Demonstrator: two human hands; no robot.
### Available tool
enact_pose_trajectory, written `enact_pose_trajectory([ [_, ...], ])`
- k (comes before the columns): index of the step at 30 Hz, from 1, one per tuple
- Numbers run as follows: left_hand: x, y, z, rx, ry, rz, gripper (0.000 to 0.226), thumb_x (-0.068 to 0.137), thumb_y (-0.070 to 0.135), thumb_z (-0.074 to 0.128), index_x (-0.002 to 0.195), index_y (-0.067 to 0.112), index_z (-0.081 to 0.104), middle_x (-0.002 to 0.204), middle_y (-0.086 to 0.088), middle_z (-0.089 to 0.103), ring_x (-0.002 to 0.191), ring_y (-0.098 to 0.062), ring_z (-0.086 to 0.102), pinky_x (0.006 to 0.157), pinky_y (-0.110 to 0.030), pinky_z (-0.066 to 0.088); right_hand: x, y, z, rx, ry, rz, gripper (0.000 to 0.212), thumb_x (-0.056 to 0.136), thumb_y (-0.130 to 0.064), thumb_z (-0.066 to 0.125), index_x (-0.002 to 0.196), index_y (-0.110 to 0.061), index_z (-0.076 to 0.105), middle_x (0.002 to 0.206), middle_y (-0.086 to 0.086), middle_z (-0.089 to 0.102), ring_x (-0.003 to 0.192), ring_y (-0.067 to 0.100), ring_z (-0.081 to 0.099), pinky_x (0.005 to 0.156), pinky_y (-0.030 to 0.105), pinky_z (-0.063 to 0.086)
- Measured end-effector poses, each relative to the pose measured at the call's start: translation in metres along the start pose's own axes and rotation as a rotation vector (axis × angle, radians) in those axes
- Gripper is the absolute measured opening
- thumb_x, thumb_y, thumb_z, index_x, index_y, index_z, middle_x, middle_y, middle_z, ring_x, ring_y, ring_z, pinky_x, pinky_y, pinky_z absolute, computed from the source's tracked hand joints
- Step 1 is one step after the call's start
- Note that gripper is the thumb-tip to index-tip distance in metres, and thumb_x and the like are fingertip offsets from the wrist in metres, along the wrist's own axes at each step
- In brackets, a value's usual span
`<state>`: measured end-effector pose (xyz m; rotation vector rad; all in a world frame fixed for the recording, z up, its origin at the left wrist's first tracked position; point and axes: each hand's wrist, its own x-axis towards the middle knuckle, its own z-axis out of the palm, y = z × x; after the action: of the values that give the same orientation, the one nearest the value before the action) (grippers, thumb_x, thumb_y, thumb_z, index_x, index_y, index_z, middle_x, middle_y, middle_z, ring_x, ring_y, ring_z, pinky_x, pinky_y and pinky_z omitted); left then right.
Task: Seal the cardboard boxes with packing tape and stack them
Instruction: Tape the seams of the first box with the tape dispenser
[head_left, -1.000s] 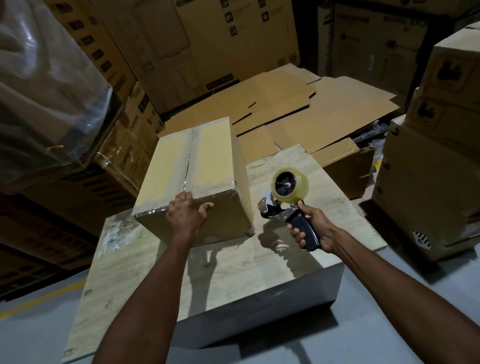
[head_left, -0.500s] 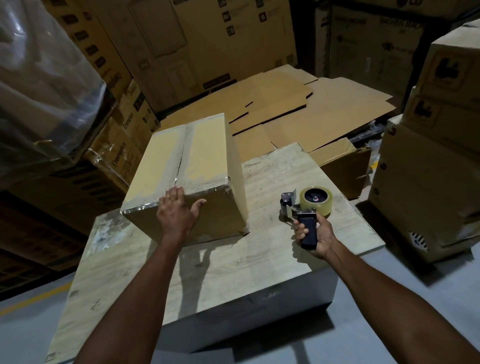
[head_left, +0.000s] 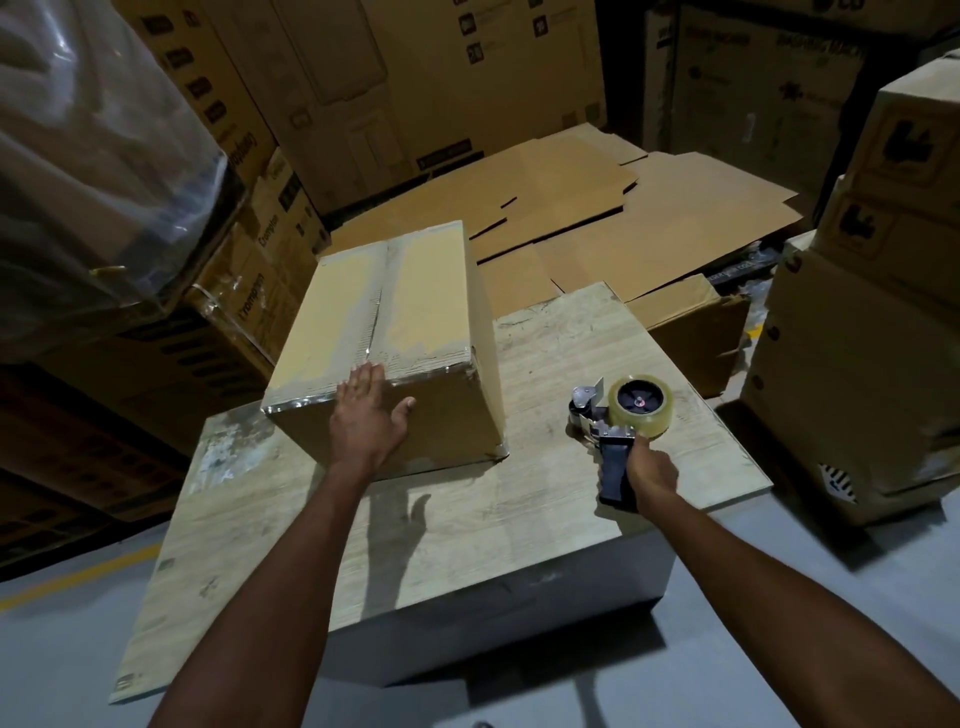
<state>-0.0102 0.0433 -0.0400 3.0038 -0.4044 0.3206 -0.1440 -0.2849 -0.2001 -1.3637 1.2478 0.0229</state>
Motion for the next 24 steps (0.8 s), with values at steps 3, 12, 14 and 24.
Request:
enact_pose_trajectory([
  [3, 0.001, -0.005, -0.003, -0.036, -0.066, 0.036, 0.080, 0.101, 0.052, 0.051, 0.163, 0.014, 0.017, 0.170, -0.010, 0.013, 0.158, -0.027, 0.008, 0.127, -0.042, 0.006, -0.027, -0.008, -0.002, -0.201, 0.293, -0.266, 0.043, 0.107, -0.030, 0.041, 0.124, 0.003, 0.063, 0.126, 0.028, 0.062, 0.116, 0.045, 0.057, 0.096, 0.048, 0.045],
  [12, 0.005, -0.033, 0.001, -0.048, -0.042, 0.250, 0.070, 0.104, 0.047, 0.037, 0.163, 0.013, 0.019, 0.169, -0.009, 0.016, 0.158, -0.021, 0.010, 0.127, -0.036, -0.002, -0.087, -0.070, 0.065, -0.184, -0.071, -1.117, 0.042, 0.107, -0.030, 0.048, 0.141, -0.010, 0.061, 0.138, 0.010, 0.065, 0.123, 0.025, 0.061, 0.100, 0.041, 0.051],
  [14, 0.007, -0.040, 0.002, -0.096, 0.004, 0.293, 0.067, 0.102, 0.046, 0.035, 0.160, 0.012, 0.031, 0.165, -0.010, 0.028, 0.155, -0.023, 0.022, 0.127, -0.039, 0.009, -0.097, -0.080, 0.079, -0.175, -0.154, -1.210, 0.047, 0.105, -0.031, 0.048, 0.146, -0.010, 0.058, 0.144, 0.007, 0.062, 0.131, 0.019, 0.058, 0.106, 0.037, 0.049],
  [24, 0.058, -0.016, -0.006, -0.485, 0.214, 0.563, 0.022, 0.103, 0.022, 0.059, 0.116, 0.010, 0.072, 0.113, -0.005, 0.073, 0.104, -0.021, 0.063, 0.087, -0.033, 0.052, -0.102, -0.093, 0.104, -0.046, -0.275, -1.162, 0.052, 0.106, -0.032, 0.046, 0.157, -0.023, 0.042, 0.154, 0.010, 0.051, 0.136, 0.007, 0.054, 0.115, 0.039, 0.043],
])
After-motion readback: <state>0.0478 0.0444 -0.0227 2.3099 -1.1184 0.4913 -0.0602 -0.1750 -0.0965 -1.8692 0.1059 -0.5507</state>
